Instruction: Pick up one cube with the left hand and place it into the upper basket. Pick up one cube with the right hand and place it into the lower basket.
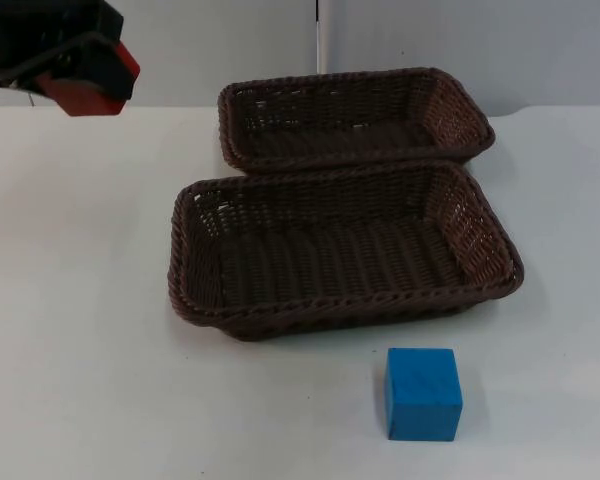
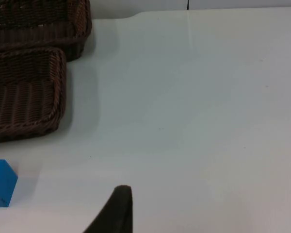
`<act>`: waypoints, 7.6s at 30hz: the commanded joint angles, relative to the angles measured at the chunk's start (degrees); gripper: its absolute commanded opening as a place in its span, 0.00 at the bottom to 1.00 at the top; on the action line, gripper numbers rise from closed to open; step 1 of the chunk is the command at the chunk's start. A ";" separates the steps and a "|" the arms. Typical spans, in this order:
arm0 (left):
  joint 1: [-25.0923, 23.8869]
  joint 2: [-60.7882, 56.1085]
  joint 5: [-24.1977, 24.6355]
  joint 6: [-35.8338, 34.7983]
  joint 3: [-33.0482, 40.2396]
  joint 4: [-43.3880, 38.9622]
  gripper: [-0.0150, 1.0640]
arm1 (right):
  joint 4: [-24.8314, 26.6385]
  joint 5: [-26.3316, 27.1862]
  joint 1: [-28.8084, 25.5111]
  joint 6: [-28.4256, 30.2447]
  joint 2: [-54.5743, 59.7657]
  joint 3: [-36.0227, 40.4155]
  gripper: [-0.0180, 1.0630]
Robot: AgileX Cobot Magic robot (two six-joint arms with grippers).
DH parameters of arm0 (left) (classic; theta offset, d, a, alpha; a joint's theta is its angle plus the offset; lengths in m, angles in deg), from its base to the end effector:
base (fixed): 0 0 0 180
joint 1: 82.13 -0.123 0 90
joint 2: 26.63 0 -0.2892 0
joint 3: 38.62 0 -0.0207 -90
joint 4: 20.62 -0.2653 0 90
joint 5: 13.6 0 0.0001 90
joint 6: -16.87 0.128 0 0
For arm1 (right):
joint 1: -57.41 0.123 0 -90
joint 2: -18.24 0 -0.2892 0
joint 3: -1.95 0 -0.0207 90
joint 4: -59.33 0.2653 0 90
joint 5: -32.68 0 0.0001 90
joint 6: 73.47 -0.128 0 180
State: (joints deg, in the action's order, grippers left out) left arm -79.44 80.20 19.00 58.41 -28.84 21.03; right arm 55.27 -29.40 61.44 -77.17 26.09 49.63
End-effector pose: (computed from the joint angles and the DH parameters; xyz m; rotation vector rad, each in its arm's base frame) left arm 0.4009 -0.0648 0.2051 0.3121 2.4274 -0.4375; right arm 0.0342 -0.0056 0.2705 -0.0011 2.0506 -0.0009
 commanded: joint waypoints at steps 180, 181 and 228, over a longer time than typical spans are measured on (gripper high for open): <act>13.86 -29.91 1.52 -30.11 5.98 -31.59 0.85 | 0.03 0.28 -0.30 0.43 -0.17 0.08 0.98; 13.86 -29.91 1.52 -30.11 5.98 -31.59 0.85 | 0.03 0.28 -0.30 0.43 -0.17 0.08 0.98; 13.86 -70.95 4.13 -33.45 35.04 -35.67 0.85 | 0.33 0.28 -0.30 0.33 -0.17 0.08 0.98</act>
State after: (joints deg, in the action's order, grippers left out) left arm -65.74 10.54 23.34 25.46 5.82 -13.18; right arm 55.27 -29.40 61.44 -77.17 26.09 49.63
